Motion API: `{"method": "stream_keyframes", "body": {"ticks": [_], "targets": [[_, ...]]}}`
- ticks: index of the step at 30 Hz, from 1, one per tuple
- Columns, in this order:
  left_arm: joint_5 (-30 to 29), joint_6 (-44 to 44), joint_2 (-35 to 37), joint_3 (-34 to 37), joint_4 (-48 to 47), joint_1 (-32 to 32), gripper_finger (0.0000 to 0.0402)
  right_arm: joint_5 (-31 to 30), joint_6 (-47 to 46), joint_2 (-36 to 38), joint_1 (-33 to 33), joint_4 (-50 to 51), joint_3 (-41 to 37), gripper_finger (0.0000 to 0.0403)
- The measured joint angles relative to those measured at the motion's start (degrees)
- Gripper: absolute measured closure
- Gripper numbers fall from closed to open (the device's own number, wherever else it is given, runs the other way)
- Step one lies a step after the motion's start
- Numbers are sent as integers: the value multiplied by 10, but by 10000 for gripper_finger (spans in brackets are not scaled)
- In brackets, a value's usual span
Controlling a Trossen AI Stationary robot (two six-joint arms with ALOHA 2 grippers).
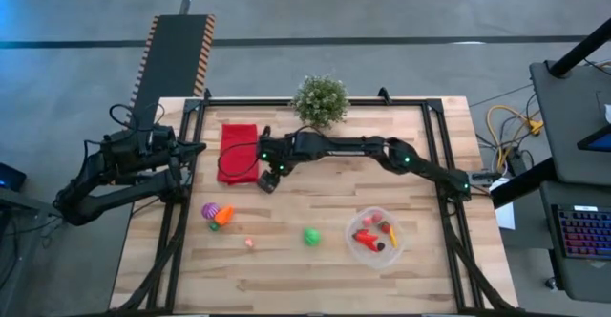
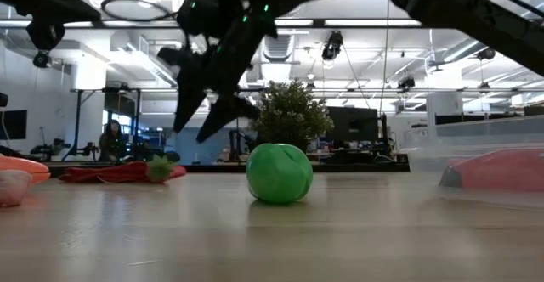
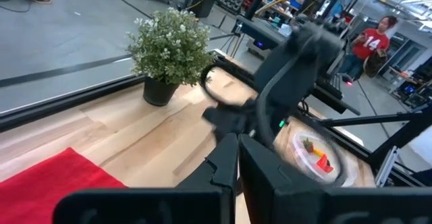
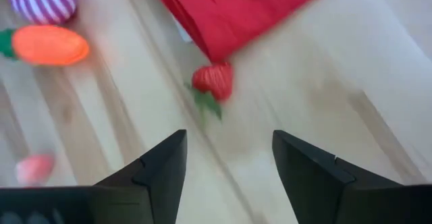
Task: Pick and placing Produce into tupperware
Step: Put the green pear into the transparent bin
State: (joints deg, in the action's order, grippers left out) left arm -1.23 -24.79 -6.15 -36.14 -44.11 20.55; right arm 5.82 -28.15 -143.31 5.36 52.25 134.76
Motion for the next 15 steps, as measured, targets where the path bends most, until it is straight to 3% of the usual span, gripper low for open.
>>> {"method": "stream_keyframes", "body": {"ticks": [9,15], "targets": [[0,-2,0,3,0,0,402,1,37,36,-42,292,-1,192],[10,-4,0,21,1,0,402,6,48,38,-104,312,-6,192]]}}
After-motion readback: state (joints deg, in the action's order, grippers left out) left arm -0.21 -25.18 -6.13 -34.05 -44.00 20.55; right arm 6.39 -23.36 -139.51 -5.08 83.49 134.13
